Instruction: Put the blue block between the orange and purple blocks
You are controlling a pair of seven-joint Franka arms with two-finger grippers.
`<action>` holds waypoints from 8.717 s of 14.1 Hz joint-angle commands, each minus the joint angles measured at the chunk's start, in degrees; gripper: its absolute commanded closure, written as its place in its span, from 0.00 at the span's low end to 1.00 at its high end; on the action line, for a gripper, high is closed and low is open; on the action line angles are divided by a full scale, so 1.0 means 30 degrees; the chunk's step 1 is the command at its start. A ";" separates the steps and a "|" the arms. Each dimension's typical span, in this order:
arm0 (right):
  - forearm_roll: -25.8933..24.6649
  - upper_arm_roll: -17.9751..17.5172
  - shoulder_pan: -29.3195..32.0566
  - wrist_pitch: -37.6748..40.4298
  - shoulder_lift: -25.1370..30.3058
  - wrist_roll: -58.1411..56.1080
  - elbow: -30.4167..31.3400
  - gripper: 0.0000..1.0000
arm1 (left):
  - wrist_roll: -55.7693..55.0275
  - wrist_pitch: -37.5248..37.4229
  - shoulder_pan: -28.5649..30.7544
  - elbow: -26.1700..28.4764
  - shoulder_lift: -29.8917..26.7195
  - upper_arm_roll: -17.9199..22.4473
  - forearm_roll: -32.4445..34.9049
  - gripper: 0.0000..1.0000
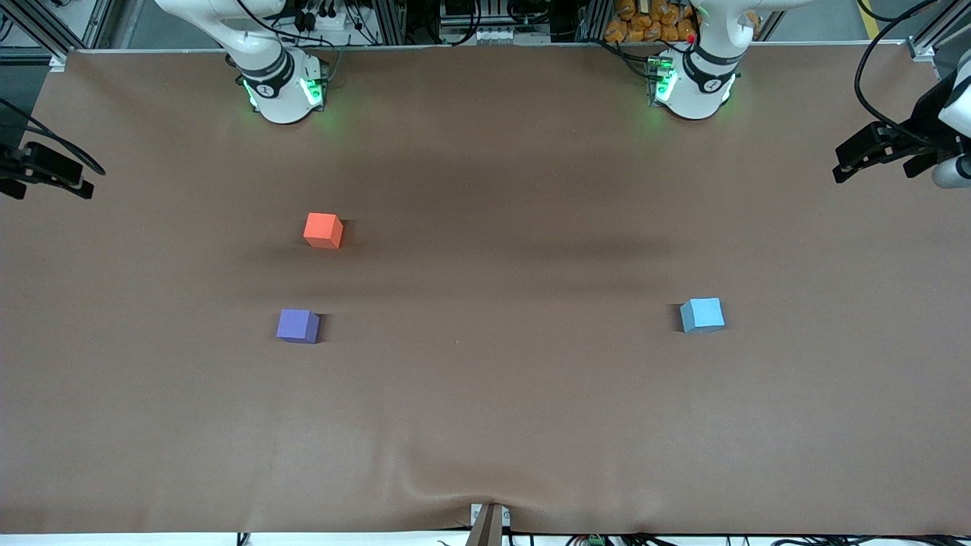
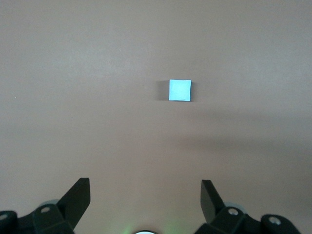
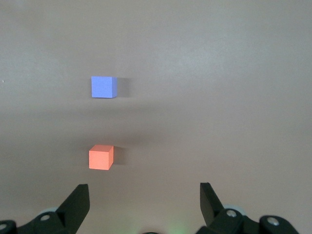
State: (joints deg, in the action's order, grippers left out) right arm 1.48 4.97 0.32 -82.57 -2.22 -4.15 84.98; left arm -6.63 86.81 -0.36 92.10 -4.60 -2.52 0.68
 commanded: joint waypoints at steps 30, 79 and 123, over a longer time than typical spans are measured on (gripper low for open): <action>0.0001 -0.0250 0.0010 0.0248 -0.1163 -0.0170 -0.1756 0.00 | -0.0544 1.1870 -0.0963 0.7441 0.5370 -0.0829 -0.0285 0.00; 0.0883 -0.0221 -0.0134 0.0013 -0.1750 -0.0257 -0.1756 0.00 | -1.1227 1.5072 -1.3525 -0.2509 1.5679 -0.1532 -0.0373 1.00; 0.2816 -0.0426 -1.3551 -1.6216 -1.0390 1.2985 0.6096 0.00 | -0.5030 0.1887 -0.6535 -0.8348 0.7426 0.2393 0.0242 0.00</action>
State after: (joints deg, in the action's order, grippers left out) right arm 9.94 3.41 -39.40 -129.99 -32.44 34.67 102.95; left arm -24.07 94.15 -21.85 65.06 20.37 5.14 0.35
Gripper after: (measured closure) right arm 0.000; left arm 0.000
